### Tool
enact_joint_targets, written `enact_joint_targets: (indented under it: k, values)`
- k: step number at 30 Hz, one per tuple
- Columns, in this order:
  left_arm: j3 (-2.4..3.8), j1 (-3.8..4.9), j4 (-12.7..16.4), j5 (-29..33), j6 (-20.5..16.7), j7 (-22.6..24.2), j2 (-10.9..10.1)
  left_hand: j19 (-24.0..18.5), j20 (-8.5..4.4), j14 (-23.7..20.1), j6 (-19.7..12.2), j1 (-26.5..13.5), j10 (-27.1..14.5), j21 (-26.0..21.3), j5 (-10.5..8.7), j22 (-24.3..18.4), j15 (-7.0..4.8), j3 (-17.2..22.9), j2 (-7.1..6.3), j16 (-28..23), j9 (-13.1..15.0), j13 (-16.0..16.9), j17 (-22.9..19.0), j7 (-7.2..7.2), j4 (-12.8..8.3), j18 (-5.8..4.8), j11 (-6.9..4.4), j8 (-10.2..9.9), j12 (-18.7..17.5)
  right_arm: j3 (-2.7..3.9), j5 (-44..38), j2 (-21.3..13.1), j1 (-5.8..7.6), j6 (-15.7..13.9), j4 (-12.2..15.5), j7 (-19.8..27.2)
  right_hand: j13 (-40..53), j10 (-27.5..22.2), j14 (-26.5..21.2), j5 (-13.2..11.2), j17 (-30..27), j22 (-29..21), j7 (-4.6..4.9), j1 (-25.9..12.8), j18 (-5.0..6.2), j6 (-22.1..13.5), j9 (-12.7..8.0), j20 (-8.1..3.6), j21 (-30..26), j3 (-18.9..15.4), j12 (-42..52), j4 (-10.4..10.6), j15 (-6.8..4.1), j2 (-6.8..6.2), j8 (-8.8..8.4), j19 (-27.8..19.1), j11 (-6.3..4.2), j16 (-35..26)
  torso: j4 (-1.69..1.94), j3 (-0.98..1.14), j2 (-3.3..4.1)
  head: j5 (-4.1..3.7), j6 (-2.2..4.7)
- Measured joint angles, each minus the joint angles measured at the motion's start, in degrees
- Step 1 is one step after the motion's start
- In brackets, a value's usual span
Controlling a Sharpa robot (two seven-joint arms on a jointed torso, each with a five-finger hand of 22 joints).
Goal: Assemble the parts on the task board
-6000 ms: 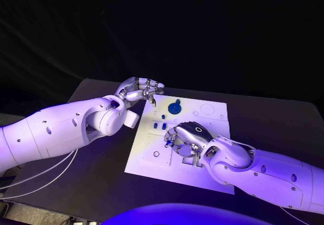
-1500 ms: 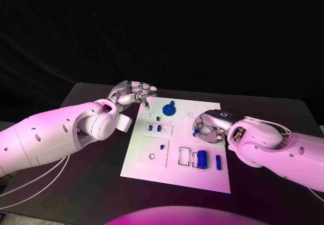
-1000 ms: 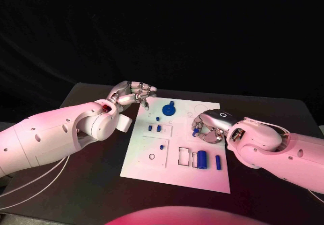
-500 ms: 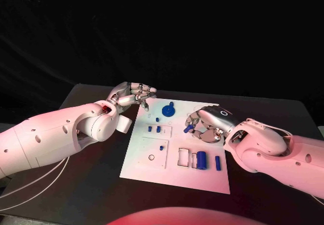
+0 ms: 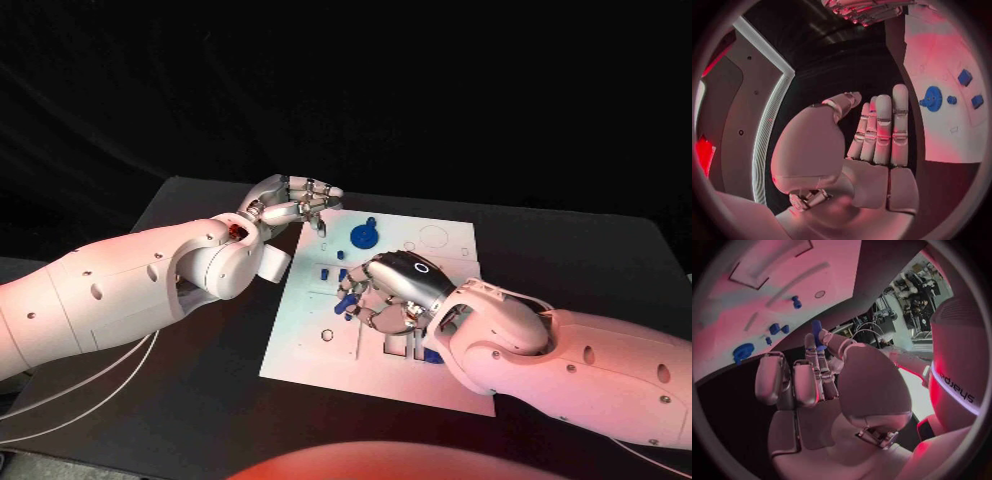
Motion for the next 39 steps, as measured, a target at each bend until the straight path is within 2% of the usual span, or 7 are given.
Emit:
enact_joint_targets:
  k: [7, 14, 25, 39]
  values:
    - [-0.03, -0.01, 0.0, 0.0, 0.1, 0.0, 0.3, 0.0, 0.00, 0.0, 0.0, 0.0, 0.0, 0.0, 0.00, 0.0, 0.00, 0.0, 0.00, 0.0, 0.0, 0.0, 0.0, 0.00, 0.0, 0.00, 0.00, 0.0, 0.0, -0.16, 0.9, 2.5, -1.89, 0.7, -2.4, 1.3, 0.0, 0.0, 0.0, 0.0, -0.1, 0.0, 0.03, 0.1, 0.01, 0.0, 0.0, 0.00, 0.0, 0.2, -0.1, -0.2, 0.00, 0.07, -0.05, 0.0, 0.01, 0.0, -0.07, -0.03, 0.07, 0.20, -0.13]
    - [-0.04, -0.01, 0.0, 0.0, 0.3, 0.0, 0.3, 0.0, 0.00, 0.0, 0.0, 0.0, 0.0, 0.0, 0.00, 0.0, 0.00, 0.0, 0.00, 0.0, 0.0, 0.0, 0.0, 0.00, 0.0, 0.00, 0.00, 0.0, 0.0, -0.31, 0.8, 4.4, -2.70, 2.1, -4.6, 1.7, 0.0, 0.0, 0.0, 0.0, -0.1, 0.0, 0.10, 0.1, 0.01, -0.1, 0.0, 0.00, 0.0, 0.2, -0.1, -0.2, 0.00, 0.06, -0.11, 0.0, 0.01, 0.0, -0.05, 0.00, 0.07, 0.41, -0.42]
    - [-0.06, -0.01, 0.1, 0.0, 0.3, 0.0, 0.3, 0.0, 0.00, 0.0, 0.0, 0.0, 0.0, 0.0, 0.00, 0.0, 0.00, 0.0, 0.00, 0.0, 0.0, 0.0, 0.0, 0.00, 0.0, 0.00, 0.00, 0.0, 0.0, -0.56, -0.6, 5.7, -3.16, 4.0, -6.0, 1.0, 0.1, -0.1, 0.0, -0.1, -0.1, 0.0, 0.21, 0.1, 0.02, -0.2, 0.0, 0.00, 0.0, 0.1, -0.1, -0.2, 0.00, 0.06, 0.01, 0.0, 0.11, 0.0, -0.07, 0.07, 0.08, 0.57, -0.70]
    - [-0.07, -0.01, 0.1, 0.0, 0.4, -0.1, 0.2, 0.0, 0.00, 0.0, 0.0, 0.0, 0.0, 0.0, 0.00, 0.0, 0.00, 0.0, 0.00, 0.0, 0.0, 0.0, 0.0, 0.00, 0.0, 0.00, 0.00, 0.0, 0.0, -0.59, -3.8, 6.0, -3.27, 5.9, -5.9, -1.4, 0.1, -0.1, 0.0, 0.1, -0.2, 0.0, 0.04, 0.1, 0.03, -0.3, 0.0, 0.00, 0.0, 0.1, -0.1, -0.2, 0.01, 0.05, -0.02, 0.0, 0.12, 0.0, -0.08, 0.10, 0.08, 0.62, -0.88]
